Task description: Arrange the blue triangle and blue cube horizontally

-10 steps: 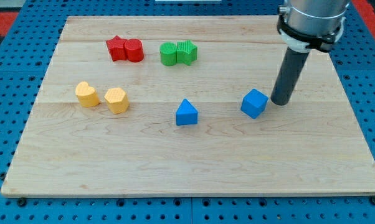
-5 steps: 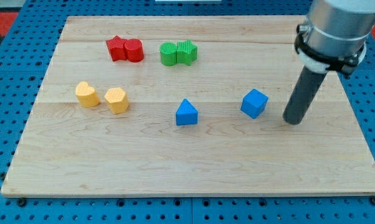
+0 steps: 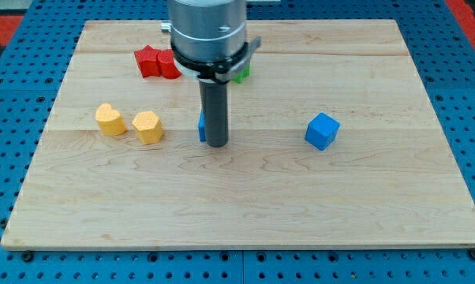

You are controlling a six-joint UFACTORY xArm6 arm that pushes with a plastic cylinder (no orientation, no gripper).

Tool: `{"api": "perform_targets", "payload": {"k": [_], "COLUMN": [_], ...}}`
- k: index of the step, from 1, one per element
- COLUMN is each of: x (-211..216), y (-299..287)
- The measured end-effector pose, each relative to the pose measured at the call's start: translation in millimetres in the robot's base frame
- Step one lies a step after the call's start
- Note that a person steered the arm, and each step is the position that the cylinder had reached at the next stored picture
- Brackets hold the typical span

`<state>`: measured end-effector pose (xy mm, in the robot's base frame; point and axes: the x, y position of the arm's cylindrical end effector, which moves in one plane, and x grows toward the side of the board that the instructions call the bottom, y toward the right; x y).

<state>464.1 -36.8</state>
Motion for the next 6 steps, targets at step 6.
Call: {"api": "perform_targets", "payload": {"k": [6], "x": [-10], "y": [-179]}}
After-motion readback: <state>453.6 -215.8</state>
